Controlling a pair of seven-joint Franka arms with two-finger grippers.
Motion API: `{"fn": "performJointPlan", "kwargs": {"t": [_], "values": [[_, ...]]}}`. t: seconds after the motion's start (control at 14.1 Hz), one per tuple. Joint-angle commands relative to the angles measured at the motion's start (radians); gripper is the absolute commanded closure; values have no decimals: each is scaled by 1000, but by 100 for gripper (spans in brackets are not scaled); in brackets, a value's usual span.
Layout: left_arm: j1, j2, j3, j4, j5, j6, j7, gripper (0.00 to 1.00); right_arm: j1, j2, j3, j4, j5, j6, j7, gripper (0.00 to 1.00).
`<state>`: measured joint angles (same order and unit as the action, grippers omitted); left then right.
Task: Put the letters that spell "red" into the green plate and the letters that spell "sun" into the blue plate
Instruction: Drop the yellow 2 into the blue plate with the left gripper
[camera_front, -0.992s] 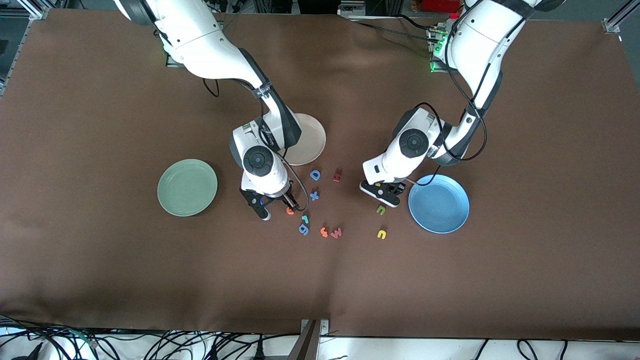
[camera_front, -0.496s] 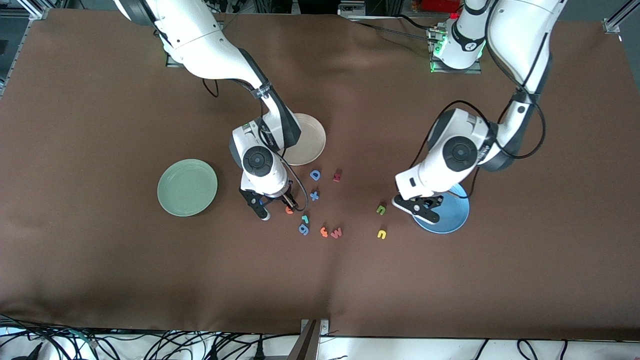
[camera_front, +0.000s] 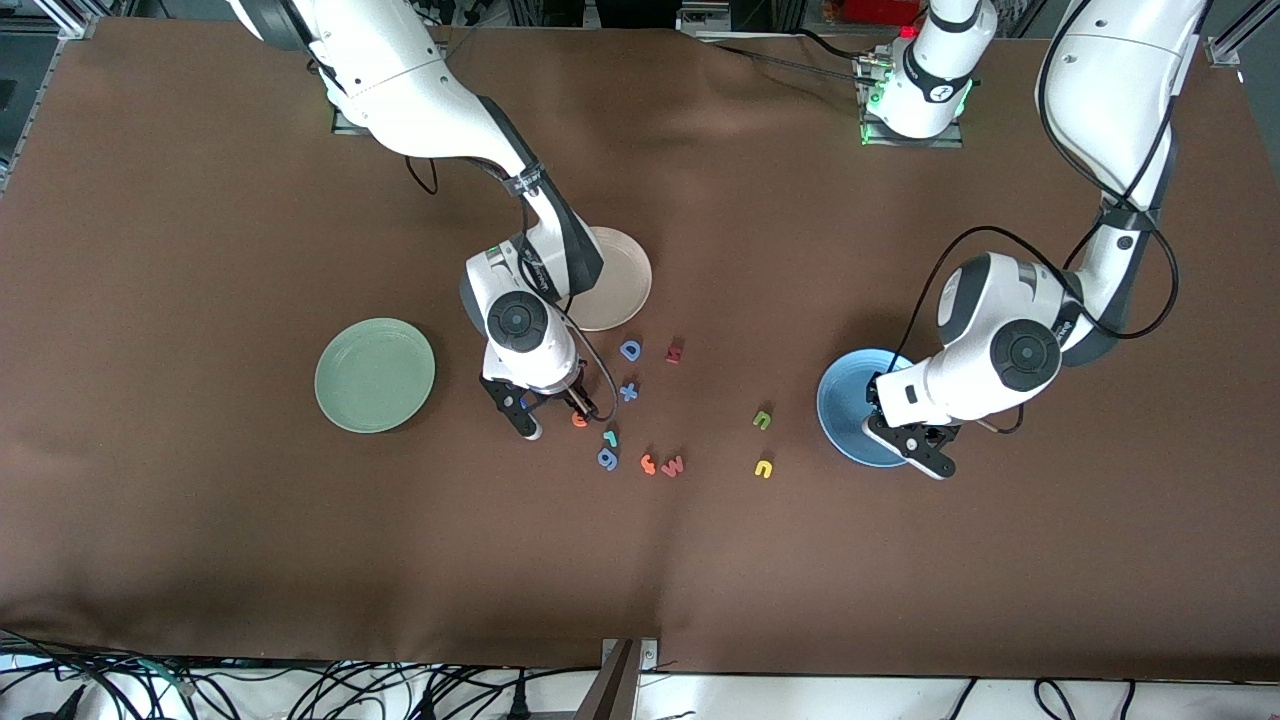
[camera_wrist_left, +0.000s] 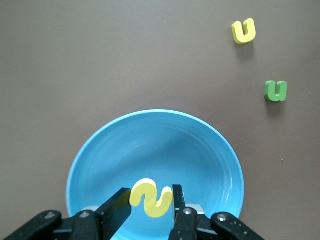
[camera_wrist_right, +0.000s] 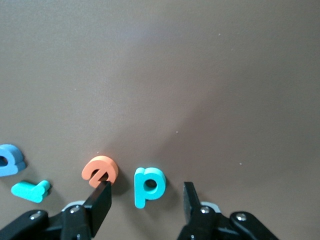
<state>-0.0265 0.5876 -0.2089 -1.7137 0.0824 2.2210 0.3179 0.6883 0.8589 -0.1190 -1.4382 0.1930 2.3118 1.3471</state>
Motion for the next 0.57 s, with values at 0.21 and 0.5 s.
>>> {"fn": "performJointPlan", "kwargs": {"t": [0.21, 0.5], "values": [[-1, 11, -6, 5, 13, -7, 20, 0, 27, -3, -8, -10, 5, -11, 7, 34], [-23, 14, -14, 19, -3, -1, 6, 0, 25, -9, -13, -8, 2, -17, 1, 34]]}}
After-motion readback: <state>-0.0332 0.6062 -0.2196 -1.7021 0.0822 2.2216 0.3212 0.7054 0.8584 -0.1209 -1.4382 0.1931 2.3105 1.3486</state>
